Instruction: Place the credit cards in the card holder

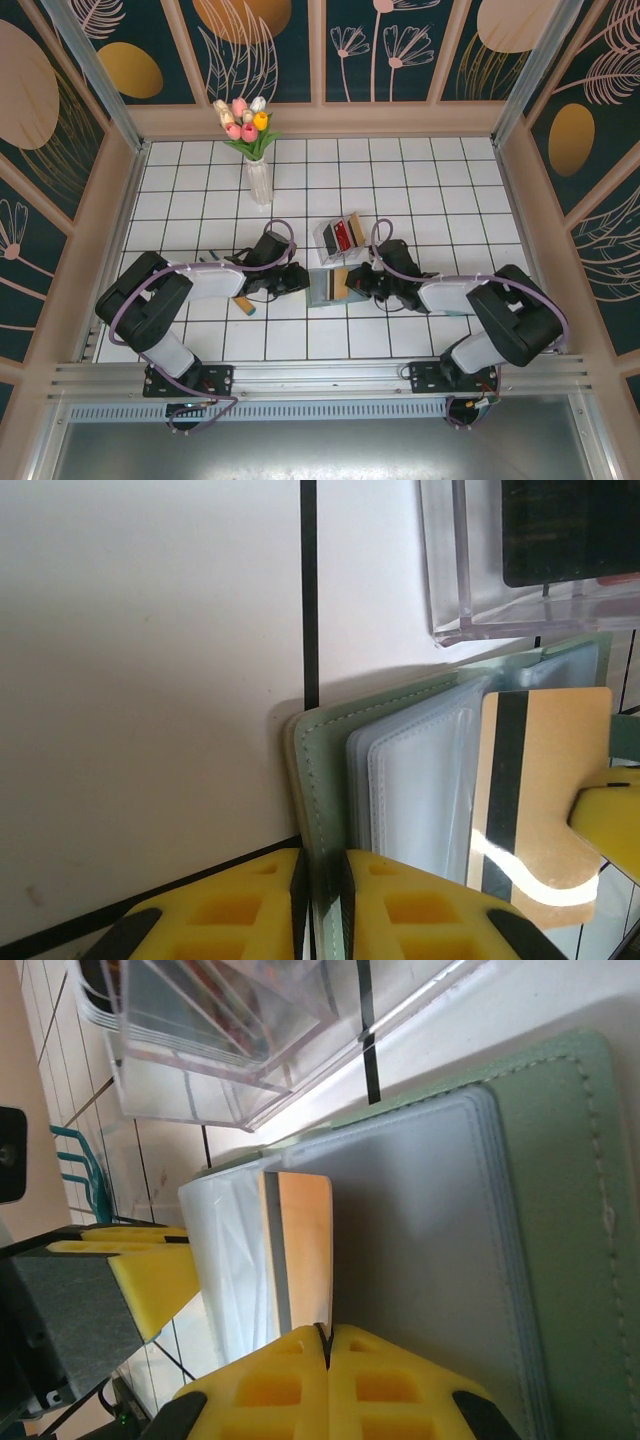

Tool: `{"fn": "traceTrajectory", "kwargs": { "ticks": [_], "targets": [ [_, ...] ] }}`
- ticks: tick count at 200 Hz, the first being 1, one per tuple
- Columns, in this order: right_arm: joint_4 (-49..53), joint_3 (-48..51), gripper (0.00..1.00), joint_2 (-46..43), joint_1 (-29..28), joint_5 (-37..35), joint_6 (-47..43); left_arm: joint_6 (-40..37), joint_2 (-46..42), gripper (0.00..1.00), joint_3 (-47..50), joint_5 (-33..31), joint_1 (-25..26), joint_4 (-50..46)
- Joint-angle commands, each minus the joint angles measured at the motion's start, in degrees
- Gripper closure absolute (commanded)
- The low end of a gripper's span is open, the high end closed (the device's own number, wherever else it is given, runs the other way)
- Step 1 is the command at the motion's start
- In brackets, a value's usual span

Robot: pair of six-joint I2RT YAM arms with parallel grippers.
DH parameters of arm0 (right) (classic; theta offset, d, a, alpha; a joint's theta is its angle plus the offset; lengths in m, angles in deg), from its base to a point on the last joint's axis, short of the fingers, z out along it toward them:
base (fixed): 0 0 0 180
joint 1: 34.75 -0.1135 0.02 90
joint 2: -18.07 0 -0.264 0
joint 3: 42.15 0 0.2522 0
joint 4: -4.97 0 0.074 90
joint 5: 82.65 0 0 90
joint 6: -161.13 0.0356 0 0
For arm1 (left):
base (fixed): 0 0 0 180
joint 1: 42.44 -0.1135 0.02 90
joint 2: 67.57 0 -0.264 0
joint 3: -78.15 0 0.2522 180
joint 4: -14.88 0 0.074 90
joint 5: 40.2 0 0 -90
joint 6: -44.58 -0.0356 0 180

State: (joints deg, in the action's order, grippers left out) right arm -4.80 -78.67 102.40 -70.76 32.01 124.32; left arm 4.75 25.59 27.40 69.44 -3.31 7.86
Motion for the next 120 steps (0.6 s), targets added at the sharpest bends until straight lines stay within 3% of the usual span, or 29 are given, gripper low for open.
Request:
{"fn": "traceTrajectory", "kwargs": {
  "ticks": [1,44,64,85,120],
  "targets": [
    [-1.7,-0.3,1.00,2.6,-1.2,1.7,0.6,-0.6,1.0,0.80,0.3,0.0,0.3,-0.6],
    [2.7,-1.5,1.00,-1.3,-1.3,0.4,-1.4,-0.6,0.8,0.81,0.4,-0.2,0.3,-0.5],
    [9.2,-1.4,1.00,-5.9,-0.3,-5.1,-3.4,-0.9,0.7,0.82,0.3,-0.6,0.3,-1.0],
    [6.0,0.9,0.99,-8.7,2.8,-1.1,-3.6,-0.7,0.5,0.82,0.7,-0.7,0.3,-0.8],
    [3.9,0.2,0.99,-7.2,3.0,0.3,-4.3,-0.9,0.8,0.82,0.4,-0.6,0.3,-0.9]
  ]
}}
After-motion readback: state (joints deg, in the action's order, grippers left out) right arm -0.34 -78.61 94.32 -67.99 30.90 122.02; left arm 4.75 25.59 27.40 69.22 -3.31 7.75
